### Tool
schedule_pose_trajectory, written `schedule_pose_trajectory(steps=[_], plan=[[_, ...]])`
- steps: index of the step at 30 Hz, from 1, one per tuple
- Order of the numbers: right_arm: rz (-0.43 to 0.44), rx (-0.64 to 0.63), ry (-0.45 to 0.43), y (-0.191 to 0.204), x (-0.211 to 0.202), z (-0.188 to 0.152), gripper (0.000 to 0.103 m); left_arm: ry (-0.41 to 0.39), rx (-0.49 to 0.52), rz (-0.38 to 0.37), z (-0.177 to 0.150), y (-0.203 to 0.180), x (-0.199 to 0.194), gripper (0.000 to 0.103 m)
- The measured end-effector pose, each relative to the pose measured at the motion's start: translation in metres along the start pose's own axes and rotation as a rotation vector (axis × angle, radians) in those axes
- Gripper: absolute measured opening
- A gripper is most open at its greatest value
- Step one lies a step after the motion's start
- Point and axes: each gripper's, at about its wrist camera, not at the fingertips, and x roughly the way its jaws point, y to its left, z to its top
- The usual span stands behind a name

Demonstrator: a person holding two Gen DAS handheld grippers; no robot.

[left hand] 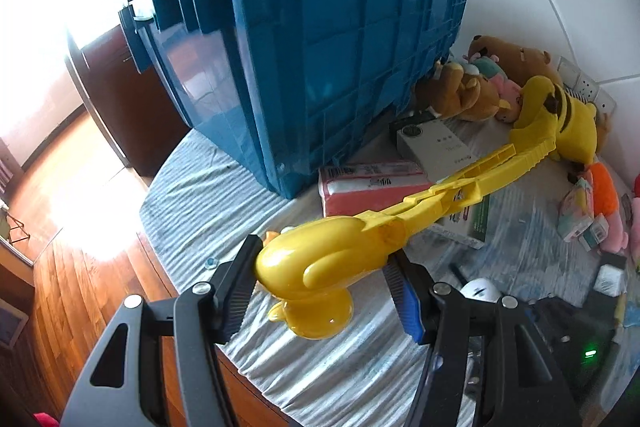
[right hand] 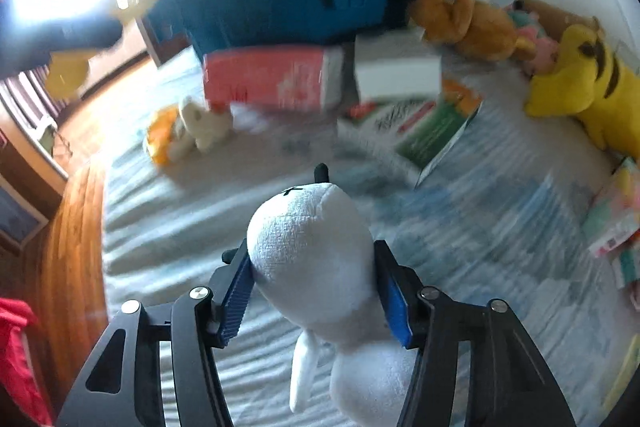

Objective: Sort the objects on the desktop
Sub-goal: 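Carry the yellow tongs and white plush into the blue crate and release them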

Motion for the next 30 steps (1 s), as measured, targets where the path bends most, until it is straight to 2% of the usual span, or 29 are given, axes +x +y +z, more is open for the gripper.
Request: schedule_pose_trajectory(steps=[6, 9, 14, 21, 25, 28, 30], plan=[[-0.067, 0.009, -0.141, -0.012, -0.082, 0.042, 0.057, -0.06, 0.015, -0.033, 0.032, -0.008, -0.043, 0.06], [-0.107, 0.005, -0.245, -0.015, -0.138, 0.068, 0.057, -0.119, 0.024, -0.055, 0.054, -0.015, -0.074, 0.06], [-0.151, -0.023, -0.381, -0.008, -0.204, 0.111, 0.057, -0.229, 0.041, -0.084, 0.094, -0.018, -0.119, 0.06], [-0.133, -0.043, -0.472, 0.03, -0.203, 0.189, 0.057, -0.327, 0.041, -0.087, 0.154, 0.012, -0.136, 0.06], [-0.122, -0.055, -0.523, 0.051, -0.203, 0.233, 0.057, -0.363, 0.033, -0.064, 0.197, 0.055, -0.125, 0.06], [-0.114, -0.063, -0.562, 0.067, -0.202, 0.267, 0.057, -0.361, 0.027, -0.036, 0.229, 0.089, -0.106, 0.06], [-0.089, -0.057, -0.549, 0.081, -0.181, 0.298, 0.057, -0.36, 0.023, -0.017, 0.251, 0.112, -0.094, 0.06]])
